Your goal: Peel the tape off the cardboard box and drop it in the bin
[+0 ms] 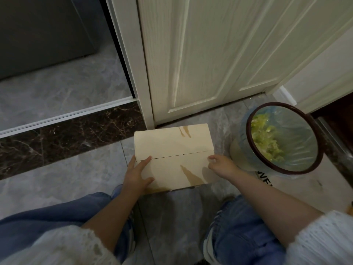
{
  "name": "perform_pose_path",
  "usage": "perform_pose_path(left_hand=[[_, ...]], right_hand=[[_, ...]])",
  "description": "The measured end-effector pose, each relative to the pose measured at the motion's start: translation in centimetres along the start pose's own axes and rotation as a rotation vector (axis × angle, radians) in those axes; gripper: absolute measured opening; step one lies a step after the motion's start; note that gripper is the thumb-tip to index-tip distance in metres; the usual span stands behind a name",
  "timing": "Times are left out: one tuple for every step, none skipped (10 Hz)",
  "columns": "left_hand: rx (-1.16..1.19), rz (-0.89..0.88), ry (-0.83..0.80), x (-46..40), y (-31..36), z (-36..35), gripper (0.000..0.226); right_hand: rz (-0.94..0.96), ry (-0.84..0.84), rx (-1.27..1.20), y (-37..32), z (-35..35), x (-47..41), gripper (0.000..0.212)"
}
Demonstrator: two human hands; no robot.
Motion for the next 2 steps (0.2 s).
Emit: perform_pose_path(left_hand=[[0.008, 0.01, -0.005, -0.1, -0.1, 0.1, 0.087], [0.043, 0.003, 0.02, -0.1, -0.1, 0.4, 0.088]], right_hand=[[0.005, -0.033, -0.047, 0.1, 0.3, 0.5, 0.044], [0.03, -0.046, -0.161, -0.4, 0.7, 2.0, 0.04]])
Point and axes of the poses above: each hand's wrist, its own x-axis away from the middle knuckle, its own z-axis out of the back of the hand, y = z × x, the point moved 6 cm from there along -x, towards the middle knuckle, and after that the axes turned 13 degrees about -y, right-handed, at the moved point
